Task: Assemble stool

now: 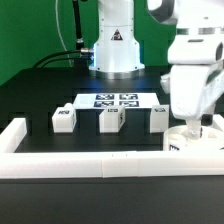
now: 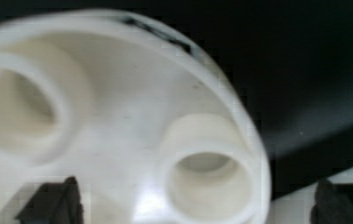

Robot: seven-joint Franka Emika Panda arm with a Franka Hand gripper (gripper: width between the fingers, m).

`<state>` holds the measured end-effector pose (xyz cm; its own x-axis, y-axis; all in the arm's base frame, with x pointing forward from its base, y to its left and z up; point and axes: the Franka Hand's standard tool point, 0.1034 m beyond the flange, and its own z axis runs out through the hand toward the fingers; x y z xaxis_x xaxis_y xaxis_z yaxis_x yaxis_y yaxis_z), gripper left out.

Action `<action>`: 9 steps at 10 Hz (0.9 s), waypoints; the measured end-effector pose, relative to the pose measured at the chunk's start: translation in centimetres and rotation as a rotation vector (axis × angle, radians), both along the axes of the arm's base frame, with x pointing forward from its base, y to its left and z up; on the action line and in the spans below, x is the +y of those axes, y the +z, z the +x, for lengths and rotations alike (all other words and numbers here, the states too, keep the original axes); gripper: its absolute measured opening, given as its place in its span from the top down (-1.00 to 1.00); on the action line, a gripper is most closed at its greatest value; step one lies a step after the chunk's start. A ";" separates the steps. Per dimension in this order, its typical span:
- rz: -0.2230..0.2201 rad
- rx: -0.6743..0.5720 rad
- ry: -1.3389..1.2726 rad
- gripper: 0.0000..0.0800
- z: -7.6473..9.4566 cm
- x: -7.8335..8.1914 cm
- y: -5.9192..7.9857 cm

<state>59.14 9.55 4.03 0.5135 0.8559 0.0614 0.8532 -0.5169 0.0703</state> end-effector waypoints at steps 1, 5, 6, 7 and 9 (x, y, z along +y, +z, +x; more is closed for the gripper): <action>-0.003 -0.004 -0.014 -0.62 -0.3 -0.9 1.2; 0.015 -0.004 -0.142 -0.62 -1.6 -3.4 1.9; 0.028 0.002 -0.253 -0.62 -1.7 -3.2 1.7; 0.035 0.003 -0.307 -0.62 -1.7 -3.0 1.8; 0.051 0.009 -0.442 -0.62 -1.8 -3.0 1.7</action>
Offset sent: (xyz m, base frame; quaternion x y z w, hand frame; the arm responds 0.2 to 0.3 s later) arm -0.0095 -0.0299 0.0217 -0.0017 -0.0046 0.1536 0.9881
